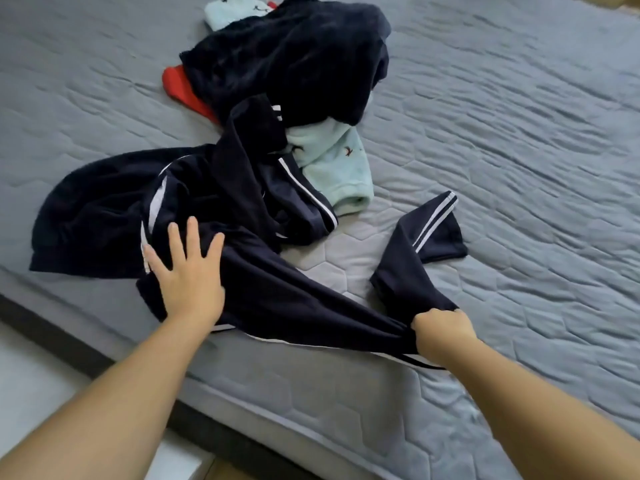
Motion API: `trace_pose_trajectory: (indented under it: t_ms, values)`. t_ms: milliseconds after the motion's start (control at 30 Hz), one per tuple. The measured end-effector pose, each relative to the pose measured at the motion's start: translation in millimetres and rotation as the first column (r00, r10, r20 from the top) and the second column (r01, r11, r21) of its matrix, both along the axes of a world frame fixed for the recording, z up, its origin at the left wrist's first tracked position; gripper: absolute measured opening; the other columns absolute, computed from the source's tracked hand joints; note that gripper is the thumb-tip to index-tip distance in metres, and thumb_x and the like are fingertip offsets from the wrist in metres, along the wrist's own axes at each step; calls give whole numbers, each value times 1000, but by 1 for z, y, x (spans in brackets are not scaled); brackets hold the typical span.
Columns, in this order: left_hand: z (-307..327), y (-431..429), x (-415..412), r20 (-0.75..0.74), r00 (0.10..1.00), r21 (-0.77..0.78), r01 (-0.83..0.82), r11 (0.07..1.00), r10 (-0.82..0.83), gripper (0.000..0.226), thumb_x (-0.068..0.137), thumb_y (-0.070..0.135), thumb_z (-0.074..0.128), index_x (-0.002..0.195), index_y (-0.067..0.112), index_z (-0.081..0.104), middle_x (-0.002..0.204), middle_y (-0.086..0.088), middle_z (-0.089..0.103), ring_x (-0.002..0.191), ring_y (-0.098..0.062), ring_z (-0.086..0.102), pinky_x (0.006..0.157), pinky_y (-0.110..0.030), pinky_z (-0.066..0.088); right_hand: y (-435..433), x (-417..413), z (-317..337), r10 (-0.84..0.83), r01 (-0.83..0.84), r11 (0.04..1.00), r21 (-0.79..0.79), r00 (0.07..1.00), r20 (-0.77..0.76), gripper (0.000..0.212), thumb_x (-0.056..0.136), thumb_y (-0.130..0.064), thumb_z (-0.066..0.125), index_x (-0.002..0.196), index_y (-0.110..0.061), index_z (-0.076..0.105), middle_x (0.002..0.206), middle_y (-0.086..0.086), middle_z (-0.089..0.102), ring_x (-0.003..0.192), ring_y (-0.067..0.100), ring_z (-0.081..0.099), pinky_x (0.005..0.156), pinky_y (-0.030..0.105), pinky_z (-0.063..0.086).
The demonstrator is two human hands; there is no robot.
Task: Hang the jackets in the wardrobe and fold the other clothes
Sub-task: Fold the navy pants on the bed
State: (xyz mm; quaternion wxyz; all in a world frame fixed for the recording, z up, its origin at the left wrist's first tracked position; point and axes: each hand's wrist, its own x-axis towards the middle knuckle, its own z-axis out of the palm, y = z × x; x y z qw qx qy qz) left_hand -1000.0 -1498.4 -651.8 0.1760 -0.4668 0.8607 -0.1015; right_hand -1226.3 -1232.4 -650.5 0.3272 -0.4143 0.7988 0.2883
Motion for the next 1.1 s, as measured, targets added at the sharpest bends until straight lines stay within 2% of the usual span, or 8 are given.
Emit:
trace_pose_trajectory:
  t_ms: [100,200,433,567,700,833,967,1100]
  values:
    - [5,-6,4,-77,996,179,-35,983,50,22,88,20,54,110,25,52,106,-8,64,105,-30,53,104,-50,29,19,-2,6,-102,107,988,115,994,-46,27,90,-14,43,106,-24,62,107,-4,65,102,21,59,85,30,34]
    - [15,20,3,-322,919,538,-19,843,226,10,92,26,54,92,18,47,92,-14,63,86,-35,56,72,-39,42,35,12,16,-177,175,979,104,984,12,28,90,-15,47,113,-23,59,111,-2,63,106,23,58,89,34,36]
    - [112,120,-45,-487,795,812,260,523,361,5,91,23,60,89,19,62,87,3,67,85,-15,60,74,-30,45,30,48,96,-90,440,733,-518,818,568,94,73,-25,66,149,-40,13,153,-12,27,136,16,32,102,40,38]
    - [205,161,-75,-416,670,909,329,256,615,8,92,8,56,95,6,63,92,-10,69,81,-16,63,79,-30,50,23,37,172,36,624,510,-592,672,740,49,73,-11,69,118,-26,56,108,-6,63,101,11,58,89,33,46]
    - [306,207,-90,-226,367,837,548,-13,902,26,94,26,51,96,10,71,96,-11,71,86,-20,68,72,-25,57,60,16,255,-36,806,184,-562,577,816,20,82,3,64,96,-12,66,92,10,70,88,14,60,85,40,50]
    - [396,256,-88,-535,344,718,667,200,772,42,85,34,65,121,17,53,104,4,72,99,-11,67,80,-21,54,117,2,348,-110,881,-65,-469,461,881,19,86,-4,63,89,-22,67,89,1,72,81,12,66,73,28,55]
    - [492,302,-92,-758,441,636,663,395,480,24,87,16,67,108,25,59,100,1,70,90,-7,67,77,-20,53,172,-8,459,44,942,-155,-298,308,950,19,88,2,59,93,-14,67,73,-2,72,63,8,66,54,21,51]
    - [592,349,-112,-892,339,452,657,603,298,20,94,11,52,95,28,63,96,3,70,94,-15,65,84,-31,51,207,-3,573,96,933,-177,-315,335,938,14,93,-6,53,94,-16,64,72,-1,69,59,7,64,55,23,49]
